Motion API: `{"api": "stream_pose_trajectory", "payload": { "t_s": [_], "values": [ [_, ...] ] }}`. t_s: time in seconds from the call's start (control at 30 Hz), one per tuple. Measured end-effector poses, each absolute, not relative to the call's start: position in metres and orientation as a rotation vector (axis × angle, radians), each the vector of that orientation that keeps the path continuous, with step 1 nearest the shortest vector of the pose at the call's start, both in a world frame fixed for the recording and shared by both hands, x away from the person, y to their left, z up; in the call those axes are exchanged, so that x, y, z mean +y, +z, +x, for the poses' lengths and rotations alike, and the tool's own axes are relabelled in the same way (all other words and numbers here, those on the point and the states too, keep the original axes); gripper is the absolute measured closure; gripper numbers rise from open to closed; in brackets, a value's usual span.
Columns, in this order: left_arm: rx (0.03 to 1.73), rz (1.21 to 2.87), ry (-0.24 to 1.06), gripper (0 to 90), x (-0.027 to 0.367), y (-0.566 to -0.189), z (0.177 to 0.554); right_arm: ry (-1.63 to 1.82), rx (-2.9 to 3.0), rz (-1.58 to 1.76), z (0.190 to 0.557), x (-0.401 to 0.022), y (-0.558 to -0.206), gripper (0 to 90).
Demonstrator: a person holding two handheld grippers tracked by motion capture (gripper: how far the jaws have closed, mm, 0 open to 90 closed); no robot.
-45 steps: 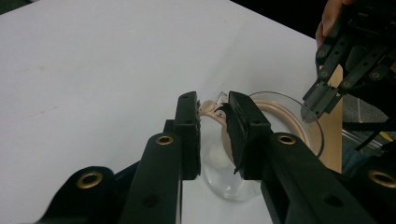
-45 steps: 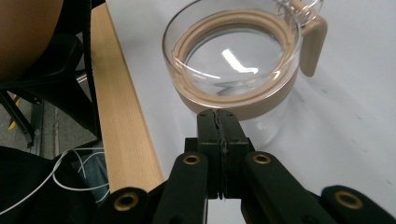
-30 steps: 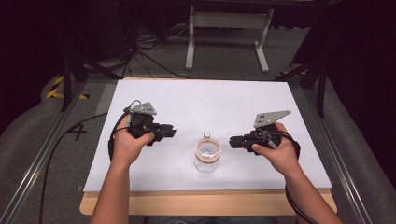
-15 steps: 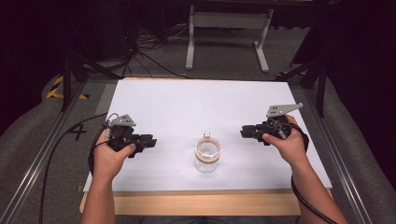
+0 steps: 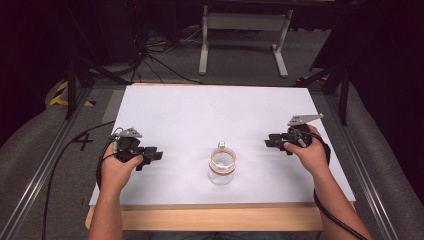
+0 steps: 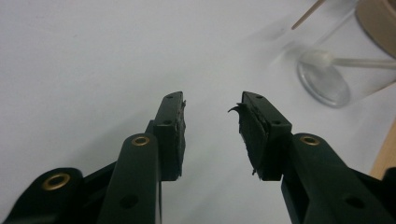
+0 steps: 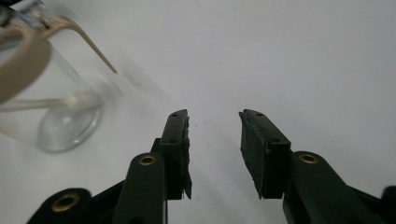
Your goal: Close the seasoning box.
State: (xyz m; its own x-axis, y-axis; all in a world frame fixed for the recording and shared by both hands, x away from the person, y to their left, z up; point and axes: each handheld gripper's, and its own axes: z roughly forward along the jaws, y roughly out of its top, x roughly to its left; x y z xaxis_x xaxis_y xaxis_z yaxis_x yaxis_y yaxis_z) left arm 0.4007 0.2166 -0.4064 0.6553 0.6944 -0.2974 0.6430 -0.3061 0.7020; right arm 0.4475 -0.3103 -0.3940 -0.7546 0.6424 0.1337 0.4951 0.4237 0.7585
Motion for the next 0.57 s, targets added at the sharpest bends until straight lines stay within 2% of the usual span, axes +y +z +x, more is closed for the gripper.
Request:
{"api": "stream_pose_trajectory", "payload": {
  "t_s": [0.23,0.57],
  "values": [
    [1.078,2.045,0.086,58.4,0.221,-0.427,0.41,1.191,2.486,1.05,0.454,-0.321,-0.414,56.2],
    [1.04,2.125,0.22,53.7,0.218,-0.431,0.414,1.153,2.458,1.036,0.455,-0.327,-0.425,48.1]
  ]
}}
